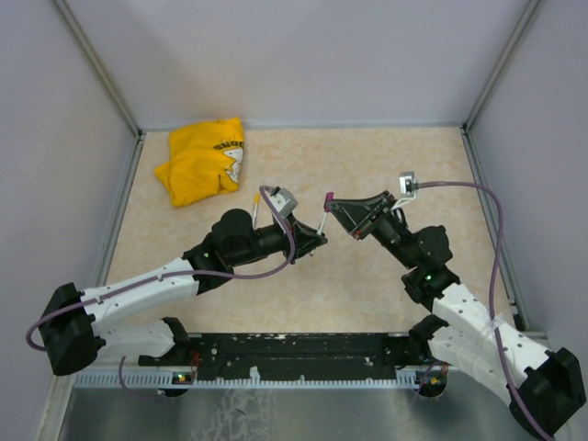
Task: Insert the pens into the pen caps
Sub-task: Insert the pen cap onto the pen.
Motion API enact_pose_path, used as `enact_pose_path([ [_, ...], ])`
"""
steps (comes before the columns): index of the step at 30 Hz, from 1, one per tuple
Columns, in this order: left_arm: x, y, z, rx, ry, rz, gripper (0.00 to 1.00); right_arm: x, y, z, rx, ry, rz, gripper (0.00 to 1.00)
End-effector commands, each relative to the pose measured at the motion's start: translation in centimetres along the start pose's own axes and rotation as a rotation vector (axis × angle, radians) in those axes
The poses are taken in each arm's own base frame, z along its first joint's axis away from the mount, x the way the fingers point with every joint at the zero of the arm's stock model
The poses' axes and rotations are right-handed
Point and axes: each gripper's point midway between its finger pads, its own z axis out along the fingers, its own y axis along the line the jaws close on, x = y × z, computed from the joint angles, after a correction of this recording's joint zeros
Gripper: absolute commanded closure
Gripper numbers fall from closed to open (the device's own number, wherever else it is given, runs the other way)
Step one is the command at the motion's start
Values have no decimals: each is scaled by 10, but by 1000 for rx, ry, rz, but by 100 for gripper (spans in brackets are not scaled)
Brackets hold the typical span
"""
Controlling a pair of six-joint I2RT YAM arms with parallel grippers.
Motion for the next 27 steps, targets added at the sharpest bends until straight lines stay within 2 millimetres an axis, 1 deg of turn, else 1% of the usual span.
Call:
enact_pose_path([
  [1, -36, -12, 1, 24, -113, 1, 100, -4, 6, 1, -47, -21, -37, 100],
  [7, -46, -15, 1, 29, -143, -18, 100, 0, 7, 0, -69, -16, -49, 100],
  [15, -54, -18, 3, 40, -162, -30, 100, 8, 11, 0, -115, 20, -75, 100],
  [18, -55, -17, 3, 32, -166, -28, 100, 9, 12, 0, -121, 28, -80, 95],
  [23, -56, -13, 2, 10, -169, -26, 100, 8, 15, 0, -131, 29, -75, 83],
  [27, -54, -11, 1, -1, -166, -25, 100, 5, 19, 0, -138, 25, -77, 76],
])
